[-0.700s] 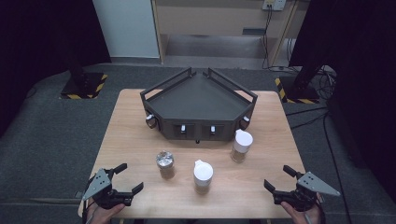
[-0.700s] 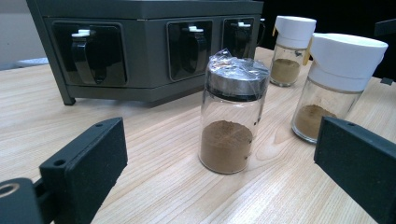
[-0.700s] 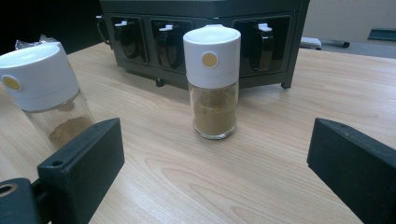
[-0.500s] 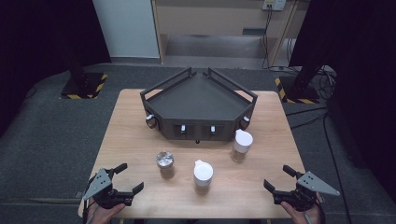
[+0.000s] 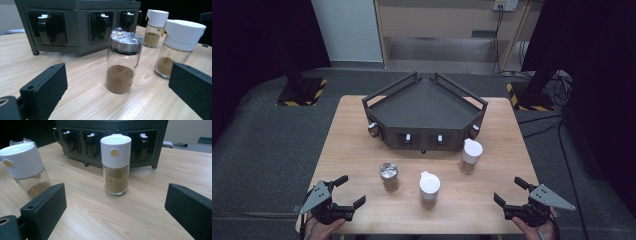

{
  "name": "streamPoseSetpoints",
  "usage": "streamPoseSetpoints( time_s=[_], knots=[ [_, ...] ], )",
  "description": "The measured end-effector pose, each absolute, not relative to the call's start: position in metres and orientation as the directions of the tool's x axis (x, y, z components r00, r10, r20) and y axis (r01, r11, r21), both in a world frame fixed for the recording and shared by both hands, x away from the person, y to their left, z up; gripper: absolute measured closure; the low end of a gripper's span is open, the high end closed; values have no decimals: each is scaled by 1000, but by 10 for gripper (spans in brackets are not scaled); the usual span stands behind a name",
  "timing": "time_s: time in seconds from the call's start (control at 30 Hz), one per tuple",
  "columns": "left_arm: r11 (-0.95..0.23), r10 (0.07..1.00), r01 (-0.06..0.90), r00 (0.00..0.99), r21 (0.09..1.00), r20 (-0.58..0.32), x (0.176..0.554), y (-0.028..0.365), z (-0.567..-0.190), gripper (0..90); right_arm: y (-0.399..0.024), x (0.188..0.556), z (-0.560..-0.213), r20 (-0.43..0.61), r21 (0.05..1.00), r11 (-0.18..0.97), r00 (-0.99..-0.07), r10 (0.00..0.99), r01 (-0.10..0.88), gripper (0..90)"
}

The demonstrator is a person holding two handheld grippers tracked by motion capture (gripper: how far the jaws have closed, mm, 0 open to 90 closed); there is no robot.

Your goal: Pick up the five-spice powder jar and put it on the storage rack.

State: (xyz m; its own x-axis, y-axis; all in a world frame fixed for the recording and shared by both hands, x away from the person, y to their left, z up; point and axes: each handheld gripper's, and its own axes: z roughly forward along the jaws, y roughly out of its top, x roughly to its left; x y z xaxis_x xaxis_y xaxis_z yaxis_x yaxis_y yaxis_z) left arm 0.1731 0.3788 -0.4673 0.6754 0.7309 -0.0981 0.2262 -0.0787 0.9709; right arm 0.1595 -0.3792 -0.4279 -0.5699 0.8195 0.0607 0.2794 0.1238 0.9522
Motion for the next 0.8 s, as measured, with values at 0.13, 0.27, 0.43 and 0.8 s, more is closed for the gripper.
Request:
streamPoseSetpoints(
  time_s=[0.13, 0.27, 0.43, 0.8],
  knots=[
    [-79, 734, 223, 672, 972, -95, 173, 378, -462, 11, -379, 160, -428, 61, 952, 125, -571, 819, 280, 37],
    [-73, 739, 215, 667, 974, -92, 174, 379, -456, 13, -379, 160, -428, 63, 951, 124, -574, 817, 282, 38],
    [-84, 735, 216, 672, 973, -86, 180, 378, -445, 13, -379, 161, -428, 65, 951, 124, -573, 817, 285, 39],
    [-133, 714, 226, 697, 965, -65, 196, 363, -418, 12, -380, 161, -428, 71, 950, 119, -574, 816, 287, 40]
  ],
)
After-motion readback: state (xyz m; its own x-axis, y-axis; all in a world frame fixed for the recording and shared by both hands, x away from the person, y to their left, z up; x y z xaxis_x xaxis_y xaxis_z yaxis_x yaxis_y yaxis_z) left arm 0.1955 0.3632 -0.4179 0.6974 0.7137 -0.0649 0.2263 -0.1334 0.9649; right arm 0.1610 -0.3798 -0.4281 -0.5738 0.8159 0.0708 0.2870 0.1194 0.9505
